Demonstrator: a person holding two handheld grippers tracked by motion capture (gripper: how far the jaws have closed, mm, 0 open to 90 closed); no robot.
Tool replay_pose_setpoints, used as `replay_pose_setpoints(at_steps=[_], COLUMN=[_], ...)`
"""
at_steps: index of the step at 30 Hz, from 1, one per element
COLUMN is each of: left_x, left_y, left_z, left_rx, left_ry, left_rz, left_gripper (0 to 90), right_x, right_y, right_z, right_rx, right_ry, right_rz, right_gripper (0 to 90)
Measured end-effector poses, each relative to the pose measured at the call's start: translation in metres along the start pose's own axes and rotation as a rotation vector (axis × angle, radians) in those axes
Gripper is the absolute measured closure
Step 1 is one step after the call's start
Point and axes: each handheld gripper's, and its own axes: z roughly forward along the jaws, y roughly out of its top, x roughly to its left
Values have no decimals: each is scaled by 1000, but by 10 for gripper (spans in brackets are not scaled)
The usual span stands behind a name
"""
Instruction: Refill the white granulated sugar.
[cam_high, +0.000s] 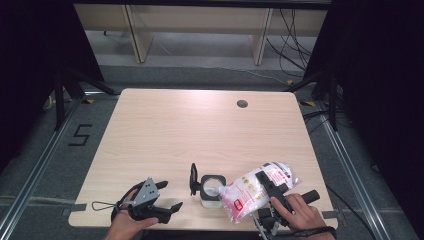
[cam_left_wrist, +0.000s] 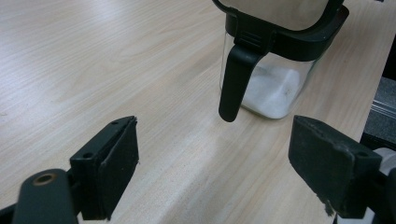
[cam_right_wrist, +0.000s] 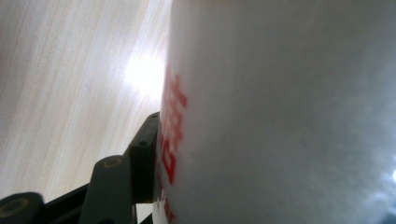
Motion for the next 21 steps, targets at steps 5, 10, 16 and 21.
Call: replay_pose_setpoints(at_steps=[5, 10, 16, 21], left_x=[-1, 0, -1, -1], left_y=[0, 0, 0, 0], left_z=[0, 0, 1, 1], left_rx=[-1, 0, -5, -4], left_ry=[-1, 0, -1, -1], left_rz=[-8, -2, -7, -6], left_gripper=[158, 158, 158, 158], right_x=[1, 0, 0, 0], right_y=[0, 0, 1, 2], right_z=[-1, -1, -2, -1], right_rx=[10, 9, 23, 11], right_ry=[14, 11, 23, -1], right_rz=[15, 6, 10, -10], right_gripper=[436, 436, 436, 437])
